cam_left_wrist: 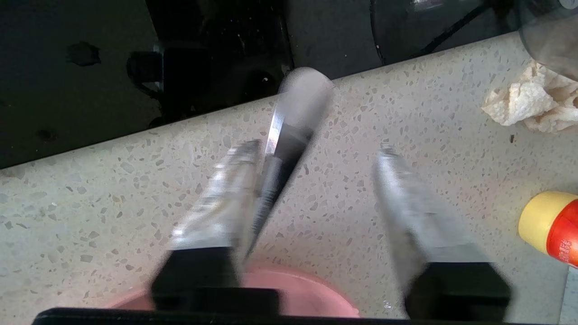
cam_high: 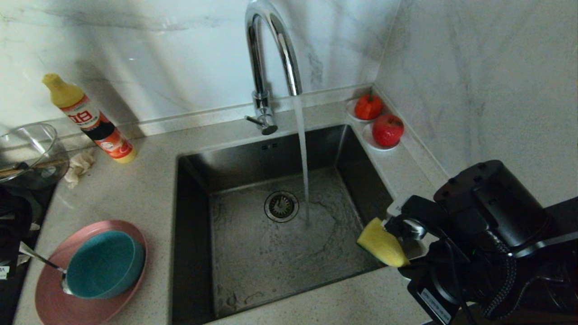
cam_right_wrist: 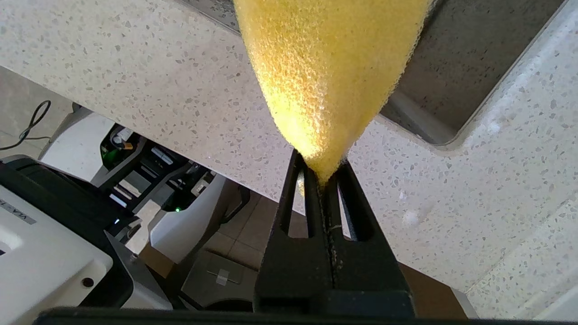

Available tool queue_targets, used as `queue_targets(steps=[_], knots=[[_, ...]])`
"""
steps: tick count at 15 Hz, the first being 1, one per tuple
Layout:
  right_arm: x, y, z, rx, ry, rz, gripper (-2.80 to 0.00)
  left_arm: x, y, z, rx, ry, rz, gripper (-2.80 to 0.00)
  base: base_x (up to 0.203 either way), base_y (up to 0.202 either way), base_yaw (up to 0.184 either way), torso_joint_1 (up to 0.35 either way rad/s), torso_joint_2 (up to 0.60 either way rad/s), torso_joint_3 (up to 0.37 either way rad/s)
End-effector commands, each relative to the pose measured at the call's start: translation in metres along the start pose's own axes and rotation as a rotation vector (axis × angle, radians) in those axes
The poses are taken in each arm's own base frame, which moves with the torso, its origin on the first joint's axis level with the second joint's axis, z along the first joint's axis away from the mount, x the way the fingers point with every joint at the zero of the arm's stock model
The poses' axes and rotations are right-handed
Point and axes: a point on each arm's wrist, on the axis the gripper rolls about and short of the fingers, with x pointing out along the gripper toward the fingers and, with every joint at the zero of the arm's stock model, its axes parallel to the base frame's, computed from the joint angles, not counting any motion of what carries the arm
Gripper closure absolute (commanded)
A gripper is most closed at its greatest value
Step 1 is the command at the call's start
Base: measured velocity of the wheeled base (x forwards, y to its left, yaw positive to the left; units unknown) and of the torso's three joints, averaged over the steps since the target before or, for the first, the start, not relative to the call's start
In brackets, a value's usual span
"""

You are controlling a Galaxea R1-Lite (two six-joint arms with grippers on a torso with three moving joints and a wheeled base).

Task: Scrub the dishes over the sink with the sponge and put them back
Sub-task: Rinse the spoon

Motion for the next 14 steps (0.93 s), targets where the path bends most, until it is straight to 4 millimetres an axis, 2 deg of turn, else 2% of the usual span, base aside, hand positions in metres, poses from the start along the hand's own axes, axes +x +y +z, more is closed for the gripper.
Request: queue_targets(steps=[1,14], knots=[[0.0007,0.0003,-0.0001,-0.001,0.003,-0.001,0.00,0.0001,-0.0001,0.0002,-0.007,-0.001,-0.001,0.00,0.000,0.000,0.000,0.000,0.00,0.000],[0.0008,-0.0008,-0.0008,0.003,0.007,-0.003,0.00,-0.0024,0.0007,-0.0004,-0.011,0.008,0.009,0.00,0.000,0.000,0.000,0.000,0.00,0.000]])
